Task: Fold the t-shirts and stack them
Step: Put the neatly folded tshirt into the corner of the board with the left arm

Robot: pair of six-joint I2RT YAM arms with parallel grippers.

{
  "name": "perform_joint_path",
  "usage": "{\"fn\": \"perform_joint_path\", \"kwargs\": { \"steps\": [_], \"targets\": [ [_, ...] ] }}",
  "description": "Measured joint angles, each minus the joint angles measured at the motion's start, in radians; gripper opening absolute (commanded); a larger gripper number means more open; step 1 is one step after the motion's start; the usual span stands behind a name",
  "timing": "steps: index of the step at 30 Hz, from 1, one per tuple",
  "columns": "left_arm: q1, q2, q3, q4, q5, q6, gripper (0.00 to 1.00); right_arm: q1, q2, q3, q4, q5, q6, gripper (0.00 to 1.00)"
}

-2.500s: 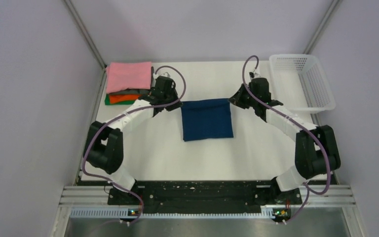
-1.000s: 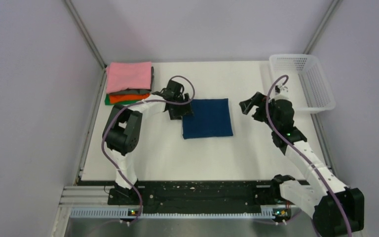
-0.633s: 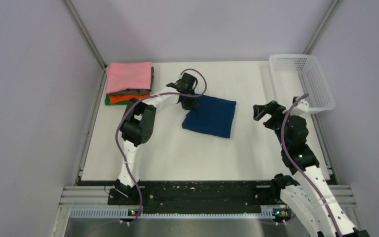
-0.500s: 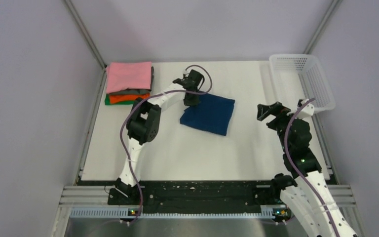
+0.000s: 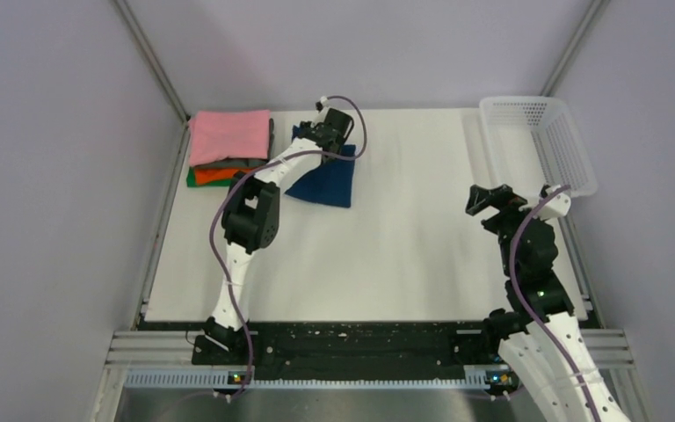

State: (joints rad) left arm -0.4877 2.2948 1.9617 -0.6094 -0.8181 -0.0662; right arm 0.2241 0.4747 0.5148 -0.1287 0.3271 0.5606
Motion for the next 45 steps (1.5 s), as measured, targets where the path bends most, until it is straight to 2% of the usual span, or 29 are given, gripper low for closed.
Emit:
{"fn": "perform_joint_path", "kwargs": {
  "steps": [5,10,18,30,45],
  "targets": [
    [0.045,-0.005,0.015,0.090,-0.069,0.185,0.00,0.000,0.007,-0.006,0.001,0.013,0.000,0.99],
    [0.086,-0.039,0.035,0.168,-0.080,0.340,0.00,0.000,0.029,-0.006,0.003,0.012,-0.006,0.98],
    [0.113,-0.111,0.117,0.182,-0.049,0.440,0.00,0.000,0.087,-0.006,0.016,0.009,-0.012,0.98],
    [0.136,-0.138,0.298,0.091,-0.003,0.453,0.00,0.000,0.129,-0.006,0.031,0.008,-0.019,0.98],
    [0.217,-0.180,0.326,0.056,0.063,0.424,0.00,0.000,0.154,-0.006,0.035,0.008,-0.019,0.98]
  ]
}}
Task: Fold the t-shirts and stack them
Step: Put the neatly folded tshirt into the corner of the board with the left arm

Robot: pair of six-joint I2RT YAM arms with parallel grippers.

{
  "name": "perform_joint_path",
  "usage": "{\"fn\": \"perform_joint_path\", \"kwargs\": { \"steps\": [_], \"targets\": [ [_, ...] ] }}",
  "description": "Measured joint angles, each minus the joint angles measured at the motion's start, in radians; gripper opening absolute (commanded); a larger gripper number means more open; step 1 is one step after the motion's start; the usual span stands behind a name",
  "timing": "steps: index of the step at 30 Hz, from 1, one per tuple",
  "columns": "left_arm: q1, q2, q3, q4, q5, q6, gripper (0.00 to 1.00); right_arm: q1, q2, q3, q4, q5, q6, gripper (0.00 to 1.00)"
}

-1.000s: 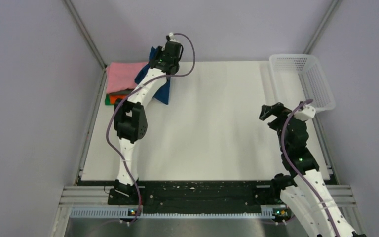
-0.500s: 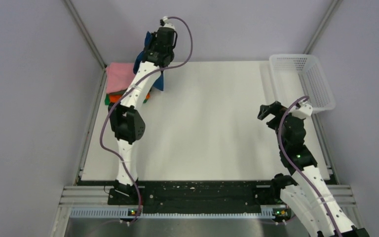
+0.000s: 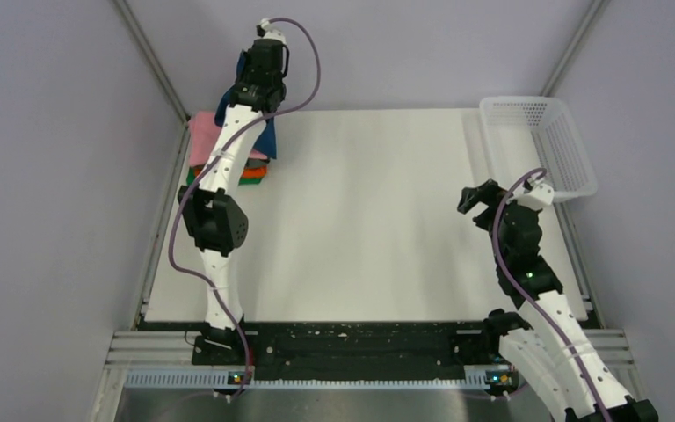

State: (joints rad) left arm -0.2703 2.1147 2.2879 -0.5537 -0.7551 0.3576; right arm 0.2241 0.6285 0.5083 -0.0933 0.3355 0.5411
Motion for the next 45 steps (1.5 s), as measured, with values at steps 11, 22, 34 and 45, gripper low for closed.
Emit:
{"fn": "perform_joint_path", "kwargs": {
  "steps": [11,22,34,45],
  "targets": [
    [0.112,0.119,-0.012,0.036,0.068,0.017,0.00,0.000,0.029,0.000,-0.001,0.009,-0.013,0.98],
    [0.227,0.122,-0.144,0.113,0.102,0.029,0.00,0.000,0.098,0.000,-0.004,0.023,-0.026,0.98],
    [0.306,0.148,-0.156,0.164,0.147,-0.054,0.70,0.000,0.100,0.000,-0.008,0.074,-0.045,0.98],
    [0.317,0.193,-0.154,0.231,0.056,-0.151,0.99,0.000,0.100,0.003,-0.027,0.080,-0.051,0.98]
  ]
}}
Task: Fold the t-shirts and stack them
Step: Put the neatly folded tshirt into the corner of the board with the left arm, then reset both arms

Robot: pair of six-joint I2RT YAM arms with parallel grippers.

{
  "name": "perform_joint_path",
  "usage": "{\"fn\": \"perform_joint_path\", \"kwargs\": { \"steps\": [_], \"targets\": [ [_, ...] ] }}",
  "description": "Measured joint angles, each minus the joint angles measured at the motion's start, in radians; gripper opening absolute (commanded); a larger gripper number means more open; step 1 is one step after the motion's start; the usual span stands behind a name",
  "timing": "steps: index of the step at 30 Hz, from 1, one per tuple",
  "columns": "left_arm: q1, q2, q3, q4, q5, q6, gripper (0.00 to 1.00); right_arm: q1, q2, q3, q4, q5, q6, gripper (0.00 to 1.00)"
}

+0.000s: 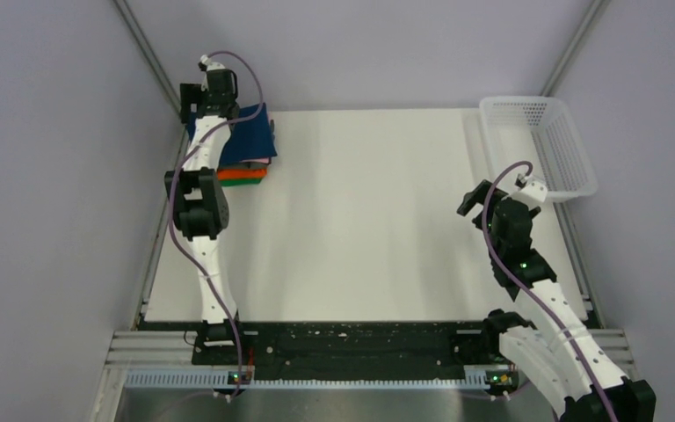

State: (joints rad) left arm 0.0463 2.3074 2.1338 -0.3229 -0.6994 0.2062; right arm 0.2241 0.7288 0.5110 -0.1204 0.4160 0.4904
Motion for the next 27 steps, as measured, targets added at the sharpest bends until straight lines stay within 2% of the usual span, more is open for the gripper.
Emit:
{"fn": "perform_joint_path", "kwargs": {
  "steps": [3,6,15,17,20,25,27],
  "targets": [
    [0.000,-0.008,0.000,-0.040,0.048,-0.068,0.99,0.000,-0.004,0.000,-0.001,-0.001,0.000,0.99],
    [0.000,-0.042,-0.011,-0.093,0.155,-0.158,0.99,0.000,-0.016,0.000,-0.002,-0.006,0.000,0.99],
    [-0.014,-0.331,-0.273,-0.034,0.559,-0.380,0.99,0.000,-0.041,0.000,-0.007,-0.047,0.000,0.99],
    [-0.036,-0.421,-0.395,0.028,0.615,-0.425,0.99,0.000,-0.041,0.000,-0.009,-0.062,0.000,0.99],
    [-0.123,-0.586,-0.620,0.110,0.616,-0.472,0.99,0.000,-0.041,0.000,-0.021,-0.071,0.001,0.99],
    [-0.385,-0.922,-1.023,0.241,0.553,-0.563,0.99,0.000,-0.042,0.000,-0.064,-0.076,0.011,0.99],
    [-0.457,-1.065,-1.194,0.299,0.554,-0.607,0.99,0.000,-0.043,0.000,-0.077,-0.077,0.011,0.99]
  ]
}}
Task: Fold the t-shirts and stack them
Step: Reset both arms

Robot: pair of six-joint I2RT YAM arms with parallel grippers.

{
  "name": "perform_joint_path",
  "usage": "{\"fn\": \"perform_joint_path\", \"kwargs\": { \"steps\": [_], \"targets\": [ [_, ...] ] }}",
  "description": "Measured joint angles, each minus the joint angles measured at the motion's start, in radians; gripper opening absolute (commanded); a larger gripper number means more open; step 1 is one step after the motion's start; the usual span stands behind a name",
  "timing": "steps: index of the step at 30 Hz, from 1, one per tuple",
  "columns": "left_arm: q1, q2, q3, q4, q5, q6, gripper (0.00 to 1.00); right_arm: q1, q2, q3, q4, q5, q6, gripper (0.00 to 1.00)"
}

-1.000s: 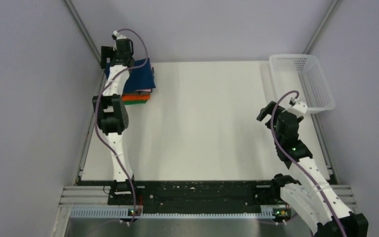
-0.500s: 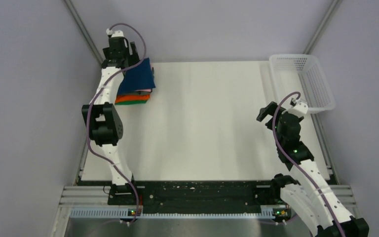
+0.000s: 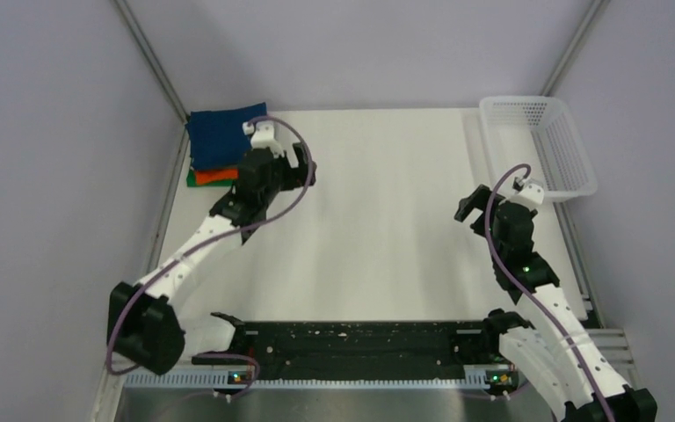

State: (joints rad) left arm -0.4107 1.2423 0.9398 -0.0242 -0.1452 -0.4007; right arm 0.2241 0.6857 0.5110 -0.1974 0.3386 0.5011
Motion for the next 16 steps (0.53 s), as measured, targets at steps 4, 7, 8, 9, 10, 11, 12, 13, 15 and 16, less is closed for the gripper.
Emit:
{"fn": "perform_joint_path", "kwargs": {
  "steps": [4,7,8,9,10,11,12,13,15,16],
  "targets": [
    [-0.054,-0.153,-0.206,-0.024,-0.064,-0.076,0.99,0.000,-0.012,0.000,-0.026,0.002,-0.001,0.99],
    [-0.072,-0.219,-0.281,-0.143,-0.148,-0.130,0.99,0.000,-0.013,0.000,-0.030,0.001,0.000,0.99],
    [-0.072,-0.249,-0.300,-0.174,-0.177,-0.140,0.99,0.000,-0.013,0.000,-0.030,0.000,0.000,0.99],
    [-0.072,-0.290,-0.321,-0.207,-0.212,-0.150,0.99,0.000,-0.013,0.000,-0.030,0.000,-0.001,0.99],
    [-0.072,-0.335,-0.341,-0.237,-0.247,-0.160,0.99,0.000,-0.013,0.000,-0.031,-0.001,-0.001,0.99],
    [-0.072,-0.390,-0.364,-0.254,-0.291,-0.172,0.99,0.000,-0.011,0.000,-0.031,-0.001,-0.001,0.99],
    [-0.072,-0.443,-0.385,-0.268,-0.330,-0.179,0.99,0.000,-0.010,0.000,-0.032,-0.003,-0.002,0.99],
    [-0.072,-0.483,-0.402,-0.273,-0.360,-0.182,0.99,0.000,-0.010,0.000,-0.032,-0.004,-0.002,0.99],
    [-0.072,-0.541,-0.426,-0.277,-0.406,-0.185,0.99,0.000,-0.010,0.000,-0.033,-0.008,-0.003,0.99],
    [-0.072,-0.562,-0.434,-0.278,-0.425,-0.185,0.99,0.000,-0.010,0.000,-0.033,-0.011,-0.003,0.99]
  ]
}}
